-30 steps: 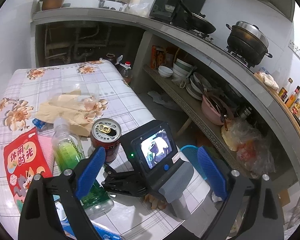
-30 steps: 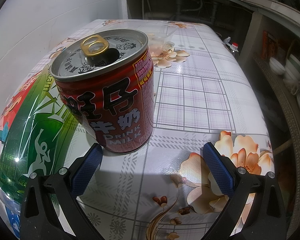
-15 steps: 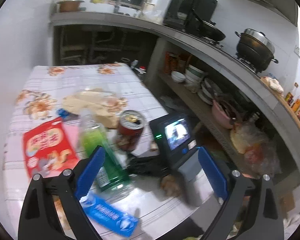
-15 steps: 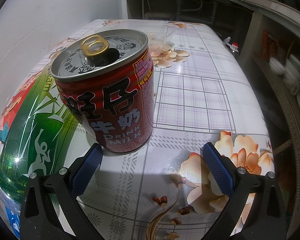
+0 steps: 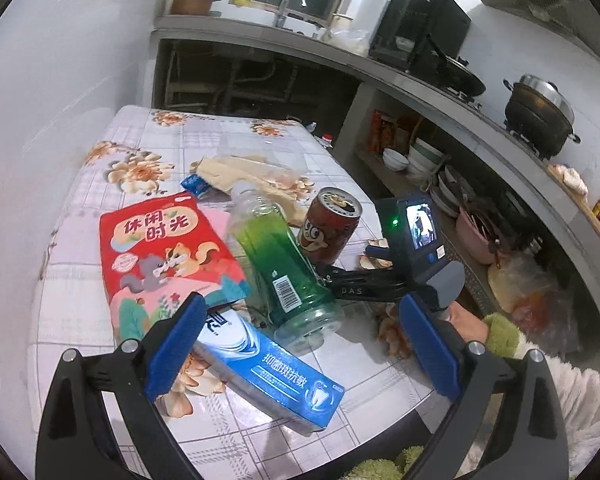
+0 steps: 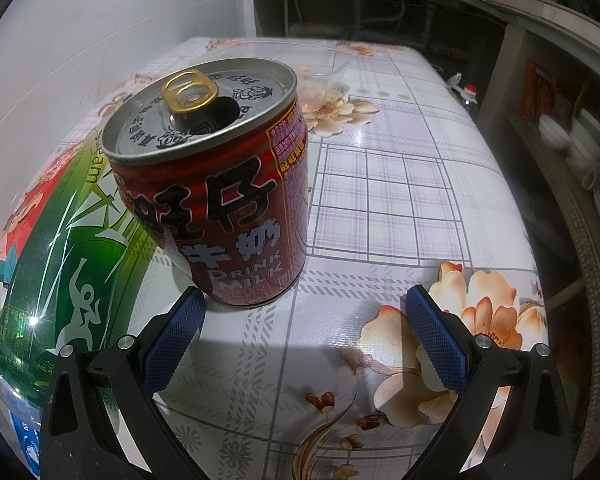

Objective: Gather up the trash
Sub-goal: 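Move the left tool to the red snack bag while the right tool approaches the green bottle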

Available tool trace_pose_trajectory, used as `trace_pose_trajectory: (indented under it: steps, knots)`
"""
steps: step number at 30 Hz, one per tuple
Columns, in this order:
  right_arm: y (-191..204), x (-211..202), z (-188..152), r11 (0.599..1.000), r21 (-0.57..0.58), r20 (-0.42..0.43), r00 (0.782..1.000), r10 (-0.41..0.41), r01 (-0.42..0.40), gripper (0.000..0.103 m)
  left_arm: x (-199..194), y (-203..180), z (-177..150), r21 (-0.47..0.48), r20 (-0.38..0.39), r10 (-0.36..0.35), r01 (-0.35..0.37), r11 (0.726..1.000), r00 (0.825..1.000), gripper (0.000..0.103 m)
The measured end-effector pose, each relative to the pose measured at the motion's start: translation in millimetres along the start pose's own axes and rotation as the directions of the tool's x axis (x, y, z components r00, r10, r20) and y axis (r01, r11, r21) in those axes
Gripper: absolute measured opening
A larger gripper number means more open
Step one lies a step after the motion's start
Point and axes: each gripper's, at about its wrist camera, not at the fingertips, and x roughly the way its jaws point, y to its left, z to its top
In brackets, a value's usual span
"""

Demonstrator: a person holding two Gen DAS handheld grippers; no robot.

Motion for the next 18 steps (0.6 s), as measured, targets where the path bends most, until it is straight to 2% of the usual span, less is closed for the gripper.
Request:
trace_pose_trajectory:
  steps: [1,2,6,9,11,13,14,17,18]
  knots:
    - [-2,-1,2,1.000,-0.019,-0.028,1.000,0.012,-0.013,0.096,-2,2,-1,-0.012,0.004,-0.002,0.002,1.000,1.000,0.095]
    - [-4,-6,2,1.000,-0.021,-0.020,1.000,0.008,-0.009,0.096,-3,3,-1,-0.019,0.011,-0.007,0.007,1.000,1.000,0.095]
    - [-6,-47,-15,0.998,-0.036,0.077,0.996,-0.046,0.049,0.096,-6,7,-3,-0.028,0.032,-0.006,0.007,1.000,0.999,0.095]
    - [-2,-96,-36,0.992,-0.027,0.203,0.973,-0.112,0.120,0.096,-11,6,-5,-0.033,0.058,0.016,-0.014,0.999,0.998,0.095]
    - [4,-143,-56,0.983,0.001,0.355,0.919,-0.174,0.186,0.096,-15,3,-8,-0.034,0.074,0.031,-0.028,0.999,0.997,0.097]
    - [9,-180,-79,0.968,0.063,0.481,0.842,-0.243,0.243,0.096,-19,-1,-13,-0.031,0.095,0.035,-0.032,0.999,0.995,0.097]
    - [10,-190,-88,0.968,0.093,0.504,0.828,-0.246,0.231,0.096,-20,-2,-15,-0.029,0.099,0.031,-0.028,0.999,0.995,0.097]
    - [13,-200,-103,0.984,0.105,0.479,0.860,-0.177,0.144,0.096,-21,-6,-23,-0.024,0.094,0.020,-0.017,1.000,0.995,0.097]
    - [15,-205,-108,0.985,0.111,0.477,0.862,-0.171,0.134,0.096,-21,-6,-26,-0.024,0.090,0.022,-0.020,1.000,0.996,0.097]
